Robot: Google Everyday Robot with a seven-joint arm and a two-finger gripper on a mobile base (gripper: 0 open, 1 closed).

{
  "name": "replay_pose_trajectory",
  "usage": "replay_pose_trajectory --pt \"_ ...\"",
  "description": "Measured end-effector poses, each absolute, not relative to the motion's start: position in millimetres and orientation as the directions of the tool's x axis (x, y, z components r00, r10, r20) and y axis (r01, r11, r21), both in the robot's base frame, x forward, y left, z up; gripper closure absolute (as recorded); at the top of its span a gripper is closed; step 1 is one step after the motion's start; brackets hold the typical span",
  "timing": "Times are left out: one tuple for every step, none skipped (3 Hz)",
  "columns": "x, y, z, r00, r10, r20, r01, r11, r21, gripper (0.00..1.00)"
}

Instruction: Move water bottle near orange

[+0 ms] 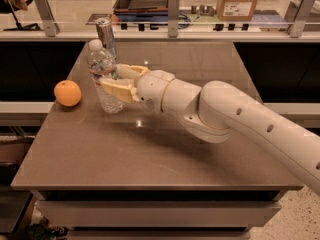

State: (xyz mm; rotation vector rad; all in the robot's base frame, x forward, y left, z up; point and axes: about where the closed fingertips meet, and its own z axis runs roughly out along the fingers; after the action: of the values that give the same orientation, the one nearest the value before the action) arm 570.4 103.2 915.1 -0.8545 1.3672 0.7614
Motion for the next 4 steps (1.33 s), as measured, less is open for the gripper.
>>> replay_pose_trajectory --pt "571.4 112.2 903.7 0.033 -0.049 -0.998 -0.873 0.485 -0.053 1.00" --pt "571.4 112.2 904.5 0.033 -0.049 -0.998 -0.873 0.485 -0.053 1.00" --pt "571.4 112.3 904.6 0.033 -0.049 -0.998 -0.873 0.485 -0.053 0.82" --pt "570.5 114.3 905.3 0.034 -0.049 -0.998 -0.875 0.482 -0.054 0.58"
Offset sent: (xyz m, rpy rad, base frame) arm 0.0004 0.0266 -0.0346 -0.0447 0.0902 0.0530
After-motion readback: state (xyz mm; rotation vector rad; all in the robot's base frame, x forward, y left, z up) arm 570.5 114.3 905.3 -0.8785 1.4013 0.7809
